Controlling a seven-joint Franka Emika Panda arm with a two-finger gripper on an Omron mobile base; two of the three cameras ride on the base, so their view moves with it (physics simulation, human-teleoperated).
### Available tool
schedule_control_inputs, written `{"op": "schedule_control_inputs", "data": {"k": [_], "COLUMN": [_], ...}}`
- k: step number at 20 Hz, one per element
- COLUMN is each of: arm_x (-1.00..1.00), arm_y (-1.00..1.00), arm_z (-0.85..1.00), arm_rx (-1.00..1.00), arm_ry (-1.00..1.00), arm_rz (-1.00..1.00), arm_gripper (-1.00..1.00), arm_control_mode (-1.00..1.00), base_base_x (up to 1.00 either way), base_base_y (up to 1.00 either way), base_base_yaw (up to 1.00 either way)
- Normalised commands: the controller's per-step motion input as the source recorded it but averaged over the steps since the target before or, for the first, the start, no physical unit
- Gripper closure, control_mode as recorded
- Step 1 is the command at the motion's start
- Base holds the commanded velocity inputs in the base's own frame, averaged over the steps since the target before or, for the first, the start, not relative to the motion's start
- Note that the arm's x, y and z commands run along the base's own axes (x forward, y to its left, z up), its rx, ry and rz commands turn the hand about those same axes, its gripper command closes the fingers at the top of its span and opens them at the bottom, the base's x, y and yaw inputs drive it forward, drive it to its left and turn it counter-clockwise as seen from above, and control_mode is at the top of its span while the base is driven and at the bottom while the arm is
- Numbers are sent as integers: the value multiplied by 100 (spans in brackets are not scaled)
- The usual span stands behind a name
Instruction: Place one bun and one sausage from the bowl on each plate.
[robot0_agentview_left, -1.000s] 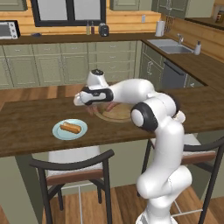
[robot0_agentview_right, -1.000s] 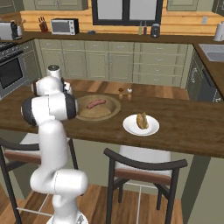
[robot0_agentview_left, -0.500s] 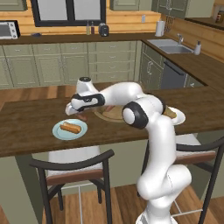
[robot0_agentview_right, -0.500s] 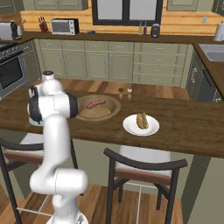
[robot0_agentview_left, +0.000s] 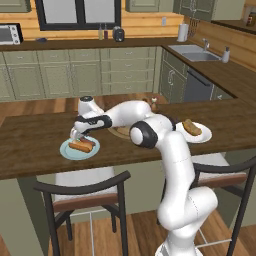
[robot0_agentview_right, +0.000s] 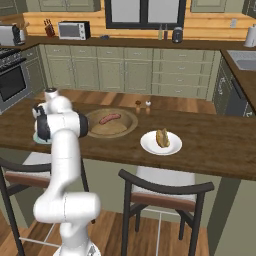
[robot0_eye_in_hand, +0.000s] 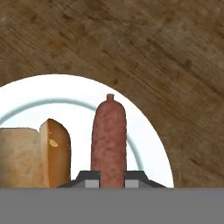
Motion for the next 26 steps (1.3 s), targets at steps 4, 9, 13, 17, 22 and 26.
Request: {"op": "schedule_control_inputs", "data": {"k": [4, 9, 13, 17, 22, 26], "arm_x": [0, -51, -90, -100, -100, -12], "arm_y": [0, -55, -84, -100, -100, -100], "arm_z": [-10, 87, 80, 46, 25, 100], "arm_rx": [-3, 11, 10, 3, 4, 34], "arm_ry": [0, -15, -31, -39, -36, -10], "arm_rz": [8, -19, -29, -17, -13, -29], "arm_gripper": [-100, -100, -100, -100, -100, -100], "arm_control_mode": [-100, -100, -100, -100, -100, -100], "base_base_x": [0, 0, 0, 0, 0, 0], "base_base_y": [0, 0, 0, 0, 0, 0], "base_base_yaw": [0, 0, 0, 0, 0, 0]}}
